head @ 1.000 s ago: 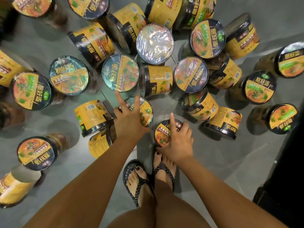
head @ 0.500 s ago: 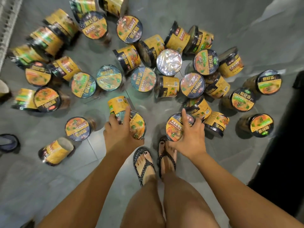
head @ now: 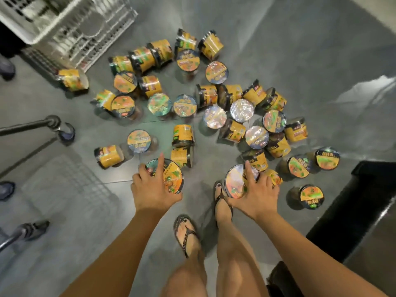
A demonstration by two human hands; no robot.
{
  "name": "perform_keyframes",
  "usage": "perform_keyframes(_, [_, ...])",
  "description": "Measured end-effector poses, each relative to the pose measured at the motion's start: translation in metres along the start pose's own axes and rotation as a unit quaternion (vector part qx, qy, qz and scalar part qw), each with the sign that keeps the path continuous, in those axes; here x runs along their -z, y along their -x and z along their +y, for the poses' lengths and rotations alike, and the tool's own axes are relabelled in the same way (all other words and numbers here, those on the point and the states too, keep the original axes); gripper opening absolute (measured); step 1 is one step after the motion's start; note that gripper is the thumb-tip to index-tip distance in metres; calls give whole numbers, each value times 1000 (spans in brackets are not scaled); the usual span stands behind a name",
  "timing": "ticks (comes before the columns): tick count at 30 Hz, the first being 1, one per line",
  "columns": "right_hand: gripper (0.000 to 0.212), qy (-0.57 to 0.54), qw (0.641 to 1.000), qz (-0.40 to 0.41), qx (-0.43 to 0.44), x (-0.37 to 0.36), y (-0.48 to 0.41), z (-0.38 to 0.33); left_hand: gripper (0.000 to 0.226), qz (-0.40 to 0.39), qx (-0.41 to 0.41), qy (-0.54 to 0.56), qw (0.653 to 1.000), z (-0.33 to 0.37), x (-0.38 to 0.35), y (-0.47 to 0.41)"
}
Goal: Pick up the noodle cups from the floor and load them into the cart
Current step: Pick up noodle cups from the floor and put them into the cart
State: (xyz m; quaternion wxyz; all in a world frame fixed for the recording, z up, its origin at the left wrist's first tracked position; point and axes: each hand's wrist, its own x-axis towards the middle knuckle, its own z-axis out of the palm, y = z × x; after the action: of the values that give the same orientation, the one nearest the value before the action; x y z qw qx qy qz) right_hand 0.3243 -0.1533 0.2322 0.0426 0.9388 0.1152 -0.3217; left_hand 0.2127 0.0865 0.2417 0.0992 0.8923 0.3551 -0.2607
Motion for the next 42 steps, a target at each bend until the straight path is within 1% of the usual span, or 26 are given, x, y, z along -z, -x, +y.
perform_keyframes(3, [121, 35, 999, 12, 21, 19, 28, -11, 127, -1, 30, 26, 999, -25, 10, 38])
perform_keyframes(7, [121, 53, 997, 29, 43, 44, 73, -39, 126, 7, 72, 68, 995, -68, 29, 101])
perform_keyframes(12, [121, 118, 985, 20, 126, 77, 132, -94, 125, -1, 156, 111, 981, -128, 47, 168])
perform_keyframes(14, [122, 132, 977, 33, 165, 89, 156, -120, 126, -5, 191, 128, 973, -150, 54, 192])
perform_keyframes(18, [126, 174, 954, 18, 242, 107, 201, -170, 127, -2, 257, 175, 950, -186, 70, 242])
perform_keyframes(21, [126, 208, 932, 15, 298, 119, 225, -204, 127, 13, 311, 205, 928, -205, 78, 277])
perform_keyframes(25, [124, 215, 910, 23, 355, 136, 247, -245, 126, 26, 379, 235, 895, -223, 88, 307])
perform_keyframes(27, [125, 212, 901, 32, 377, 145, 249, -261, 127, 30, 401, 240, 883, -227, 92, 315])
perform_keyframes(31, [126, 228, 877, 30, 423, 170, 246, -297, 128, 48, 449, 276, 849, -229, 107, 325])
perform_keyframes(34, [125, 241, 851, 41, 464, 191, 248, -333, 127, 62, 475, 296, 827, -235, 124, 323])
perform_keyframes(37, [125, 213, 829, 66, 512, 206, 260, -380, 127, 121, 510, 322, 789, -254, 153, 315])
perform_keyframes(39, [125, 205, 807, 90, 546, 210, 274, -414, 127, 170, 527, 338, 761, -274, 172, 312])
perform_keyframes(42, [124, 185, 774, 121, 593, 211, 302, -468, 124, 226, 530, 355, 736, -316, 198, 313])
